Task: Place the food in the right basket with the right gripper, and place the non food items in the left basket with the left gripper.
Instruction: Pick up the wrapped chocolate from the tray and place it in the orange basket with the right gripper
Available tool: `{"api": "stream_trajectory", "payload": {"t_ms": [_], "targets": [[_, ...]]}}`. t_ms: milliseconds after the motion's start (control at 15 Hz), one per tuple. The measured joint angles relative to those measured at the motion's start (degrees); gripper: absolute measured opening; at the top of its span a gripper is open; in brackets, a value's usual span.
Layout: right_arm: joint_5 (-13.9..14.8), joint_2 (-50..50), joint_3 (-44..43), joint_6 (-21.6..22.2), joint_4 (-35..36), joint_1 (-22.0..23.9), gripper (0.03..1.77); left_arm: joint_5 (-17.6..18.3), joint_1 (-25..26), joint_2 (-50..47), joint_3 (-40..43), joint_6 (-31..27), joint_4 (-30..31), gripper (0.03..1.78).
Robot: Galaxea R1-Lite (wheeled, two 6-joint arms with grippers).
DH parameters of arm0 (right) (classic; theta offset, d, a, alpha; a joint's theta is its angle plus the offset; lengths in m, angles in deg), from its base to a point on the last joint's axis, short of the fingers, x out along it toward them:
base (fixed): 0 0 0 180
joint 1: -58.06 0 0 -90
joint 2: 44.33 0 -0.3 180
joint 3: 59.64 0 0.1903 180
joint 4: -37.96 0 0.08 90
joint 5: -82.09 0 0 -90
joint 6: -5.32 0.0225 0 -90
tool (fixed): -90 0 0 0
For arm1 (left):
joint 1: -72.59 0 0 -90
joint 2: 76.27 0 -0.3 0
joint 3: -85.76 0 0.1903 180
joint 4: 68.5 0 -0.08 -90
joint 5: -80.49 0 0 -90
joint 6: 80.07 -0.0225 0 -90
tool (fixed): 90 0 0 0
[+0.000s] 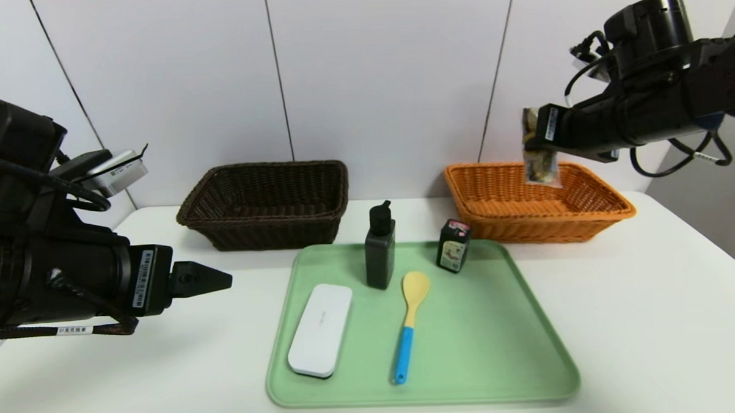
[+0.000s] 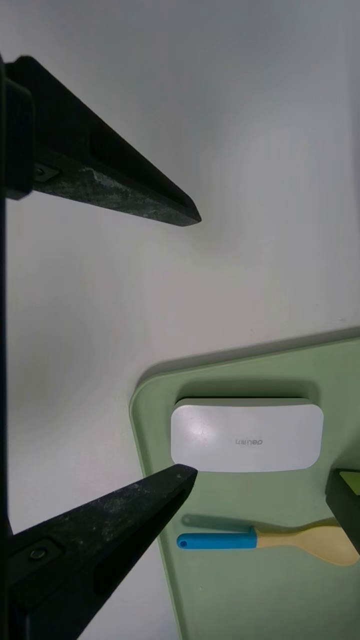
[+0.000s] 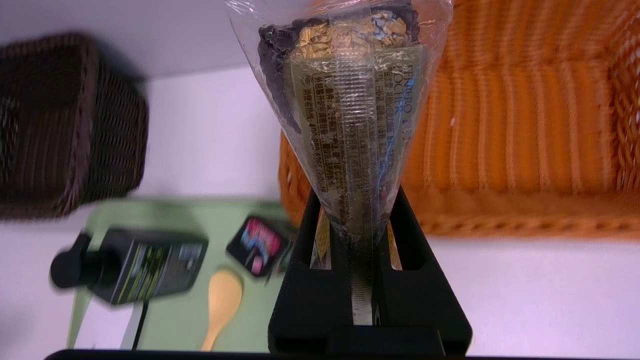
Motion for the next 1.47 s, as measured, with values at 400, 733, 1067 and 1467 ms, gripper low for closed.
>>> {"api": "stream_trajectory", "payload": {"t_ms": [400,733,1067,1467], "targets": [[0.30,-11.78,-0.68,0.33,18.47,4.80,0.17,-0.02,-0.11,0.12,-0.27,-0.50,0.33,1.69],[0.30,-17.26,-2.01,0.40,20.78,8.02,0.17,0.01,-0.41,1.07,-0.33,-0.46,0.37,1.69],[-0.02,-18.44,-2.18,0.24,20.72,8.79,0.17,0.01,-0.99,1.99,-0.13,-0.09,2.26,1.69],[-0.21,-18.83,-2.17,0.21,20.81,8.98,0.97,0.00,-1.19,2.65,0.04,-0.05,2.23,1.69]]}}
